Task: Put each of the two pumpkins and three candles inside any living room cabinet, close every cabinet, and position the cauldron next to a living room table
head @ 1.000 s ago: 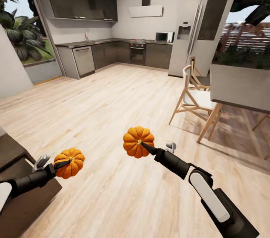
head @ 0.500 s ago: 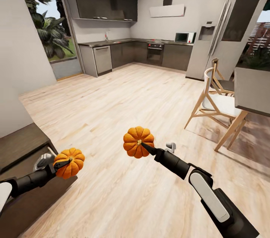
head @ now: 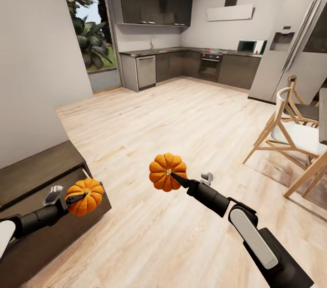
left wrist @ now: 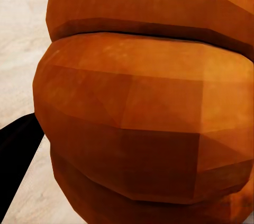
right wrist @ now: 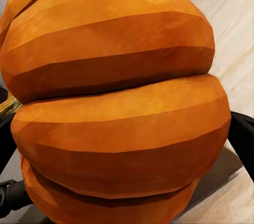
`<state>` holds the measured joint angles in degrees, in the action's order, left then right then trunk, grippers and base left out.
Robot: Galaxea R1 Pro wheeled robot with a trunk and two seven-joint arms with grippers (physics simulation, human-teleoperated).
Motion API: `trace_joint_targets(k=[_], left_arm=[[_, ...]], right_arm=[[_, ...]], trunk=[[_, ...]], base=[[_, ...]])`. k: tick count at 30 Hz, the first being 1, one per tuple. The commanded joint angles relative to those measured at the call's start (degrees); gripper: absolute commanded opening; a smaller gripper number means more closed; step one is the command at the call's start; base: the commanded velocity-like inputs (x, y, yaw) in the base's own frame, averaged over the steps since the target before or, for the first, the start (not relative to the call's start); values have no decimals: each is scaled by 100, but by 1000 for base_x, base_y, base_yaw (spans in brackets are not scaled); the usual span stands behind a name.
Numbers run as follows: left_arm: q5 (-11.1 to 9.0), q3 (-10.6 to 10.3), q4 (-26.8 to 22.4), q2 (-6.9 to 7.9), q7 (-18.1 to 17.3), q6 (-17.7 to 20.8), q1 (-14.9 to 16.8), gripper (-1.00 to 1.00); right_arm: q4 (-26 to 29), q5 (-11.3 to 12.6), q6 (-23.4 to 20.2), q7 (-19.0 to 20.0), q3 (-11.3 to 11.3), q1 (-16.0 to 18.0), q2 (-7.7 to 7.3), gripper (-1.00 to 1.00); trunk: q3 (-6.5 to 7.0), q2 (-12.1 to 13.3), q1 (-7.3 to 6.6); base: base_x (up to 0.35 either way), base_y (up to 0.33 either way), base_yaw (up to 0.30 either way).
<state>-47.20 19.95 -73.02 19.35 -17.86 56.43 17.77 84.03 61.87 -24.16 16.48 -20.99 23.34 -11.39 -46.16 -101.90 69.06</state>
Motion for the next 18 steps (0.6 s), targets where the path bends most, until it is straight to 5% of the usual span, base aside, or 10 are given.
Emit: trace_joint_targets(k=[1,14,18], left_arm=[[-25,9,-2,-3,-34,35,7,-100],[-26,16,-2,-28,-34,35,7,-100],[-26,17,-2,-28,-34,35,7,-100]], right_arm=[[7,67,-26,-9,-1,4,-4,-100],[-7,-20,-31,-312,-36,4,143,-100],[-35,-252,-37,-575,-44,4,384,-100]], trunk=[[-4,-3,-1],[103,238,-133],[103,238,-133]], base=[[0,0,290],[0,0,290],[0,0,290]])
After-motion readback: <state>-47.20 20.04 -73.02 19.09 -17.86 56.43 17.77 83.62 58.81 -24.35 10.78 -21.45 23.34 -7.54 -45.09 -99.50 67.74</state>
